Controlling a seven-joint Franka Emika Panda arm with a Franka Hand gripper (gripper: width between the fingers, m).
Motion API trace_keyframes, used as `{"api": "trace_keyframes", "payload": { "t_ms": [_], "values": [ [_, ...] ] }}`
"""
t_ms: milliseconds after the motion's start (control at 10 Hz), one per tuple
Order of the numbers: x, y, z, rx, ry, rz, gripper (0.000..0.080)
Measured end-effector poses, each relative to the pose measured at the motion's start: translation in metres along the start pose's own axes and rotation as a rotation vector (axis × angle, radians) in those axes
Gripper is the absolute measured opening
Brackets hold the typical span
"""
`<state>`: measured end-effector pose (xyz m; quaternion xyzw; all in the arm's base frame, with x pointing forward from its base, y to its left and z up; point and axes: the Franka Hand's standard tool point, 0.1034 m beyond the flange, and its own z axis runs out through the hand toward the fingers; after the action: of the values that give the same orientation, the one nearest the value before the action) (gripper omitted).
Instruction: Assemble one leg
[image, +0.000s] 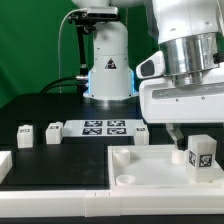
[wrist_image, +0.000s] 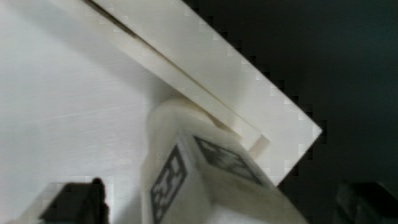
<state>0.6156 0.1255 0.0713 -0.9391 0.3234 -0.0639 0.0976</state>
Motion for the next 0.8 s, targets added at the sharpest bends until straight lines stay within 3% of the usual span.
{"api": "trace_keyframes", "payload": {
  "t_ms": [400, 800],
  "values": [
    [0.003, -0.004, 0.001, -0.047, -0.010, -0.538, 0.0649],
    [0.011, 0.000, -0.001, -0.046, -0.004, -0.764, 0.0649]
  ]
}}
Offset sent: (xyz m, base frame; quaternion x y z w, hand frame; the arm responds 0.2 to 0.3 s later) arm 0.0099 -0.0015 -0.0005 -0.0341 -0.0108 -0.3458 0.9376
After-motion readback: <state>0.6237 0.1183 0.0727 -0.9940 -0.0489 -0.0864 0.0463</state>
